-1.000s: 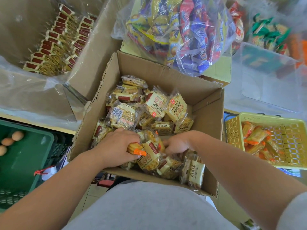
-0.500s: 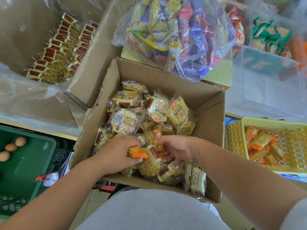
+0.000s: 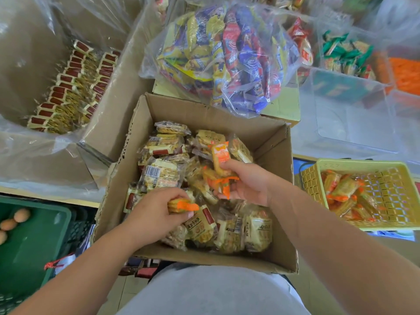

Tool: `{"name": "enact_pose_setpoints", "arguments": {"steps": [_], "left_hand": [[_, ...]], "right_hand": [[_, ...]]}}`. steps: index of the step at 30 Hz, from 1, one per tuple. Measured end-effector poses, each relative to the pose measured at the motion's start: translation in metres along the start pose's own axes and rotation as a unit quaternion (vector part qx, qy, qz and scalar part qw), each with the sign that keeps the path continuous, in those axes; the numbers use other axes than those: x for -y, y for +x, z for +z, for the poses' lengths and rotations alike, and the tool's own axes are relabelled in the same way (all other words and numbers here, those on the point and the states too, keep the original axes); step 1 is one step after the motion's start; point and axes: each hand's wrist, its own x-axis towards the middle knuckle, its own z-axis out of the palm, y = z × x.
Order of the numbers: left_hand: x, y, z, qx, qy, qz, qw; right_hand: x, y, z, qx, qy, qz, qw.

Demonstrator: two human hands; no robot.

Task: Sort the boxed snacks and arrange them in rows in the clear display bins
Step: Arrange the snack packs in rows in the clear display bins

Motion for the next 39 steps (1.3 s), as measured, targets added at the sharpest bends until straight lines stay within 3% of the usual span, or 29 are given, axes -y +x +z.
{"name": "enact_pose_setpoints", "arguments": {"steps": [6, 11, 19, 23, 29, 32, 35, 39], "left_hand": [[-0.040, 0.015, -0.005, -0.020, -0.168, -0.062, 0.984], [-0.100, 0.035, 0.022, -0.003, -0.298, -0.078, 0.951], [-0.203, 0.057, 0.115, 0.069, -0.271, -0.021, 0.960], [-0.243, 0.077, 0.170, 0.034, -0.179, 0.023, 0.983], [-0.274, 0.120, 0.252, -0.024, 0.021, 0.054, 0.998], [-0.274, 0.138, 0.273, -0.066, 0.157, 0.069, 0.983], [-0.267, 0.145, 0.283, -0.038, 0.332, 0.063, 0.940], [-0.255, 0.123, 0.282, -0.004, 0.342, 0.111, 0.933]], "right_hand": [[0.006, -0.057, -0.047, -0.047, 0.034, -0.138, 0.989], [-0.019, -0.106, -0.102, -0.159, -0.032, -0.228, 0.960], [-0.061, -0.160, -0.238, -0.303, -0.006, -0.271, 0.914], [-0.074, -0.172, -0.307, -0.361, 0.000, -0.244, 0.900], [-0.089, -0.176, -0.375, -0.404, -0.125, -0.197, 0.885], [-0.091, -0.170, -0.390, -0.411, -0.222, -0.186, 0.864], [-0.091, -0.167, -0.397, -0.412, -0.328, -0.196, 0.827], [-0.098, -0.162, -0.397, -0.351, -0.425, -0.139, 0.823]]}}
